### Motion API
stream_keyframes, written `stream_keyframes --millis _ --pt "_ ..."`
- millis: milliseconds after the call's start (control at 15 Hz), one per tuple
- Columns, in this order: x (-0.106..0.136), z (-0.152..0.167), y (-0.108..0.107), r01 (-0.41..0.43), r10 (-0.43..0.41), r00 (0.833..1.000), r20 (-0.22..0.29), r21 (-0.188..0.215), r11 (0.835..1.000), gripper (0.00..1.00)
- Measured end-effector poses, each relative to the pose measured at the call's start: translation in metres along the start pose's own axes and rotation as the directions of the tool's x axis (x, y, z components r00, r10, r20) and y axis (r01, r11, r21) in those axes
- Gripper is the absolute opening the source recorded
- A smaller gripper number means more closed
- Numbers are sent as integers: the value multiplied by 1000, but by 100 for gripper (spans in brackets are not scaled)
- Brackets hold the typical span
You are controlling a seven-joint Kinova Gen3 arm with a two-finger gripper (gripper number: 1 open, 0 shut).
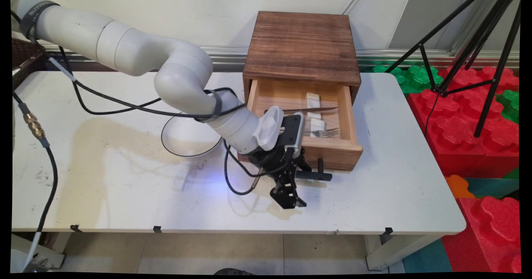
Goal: Open the drawer
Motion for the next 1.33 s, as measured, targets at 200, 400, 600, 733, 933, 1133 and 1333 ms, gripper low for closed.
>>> stream_keyframes --millis 200,400,600,733,933,1133,1333 --pt "1 0 7 -1 1 1000 -3 -9 1000 100" --pt "1 0 15 -3 3 1000 -4 -17 1000 100" --pt "1 -1 21 -8 8 1000 -5 -20 1000 100" --pt "1 -1 25 -11 11 1000 -7 -20 1000 100" --pt "1 -1 30 -15 15 1000 -10 -21 1000 100" --pt "1 -2 35 -21 20 1000 -13 -20 1000 100" --pt "1 -3 39 -25 25 1000 -16 -18 1000 100"
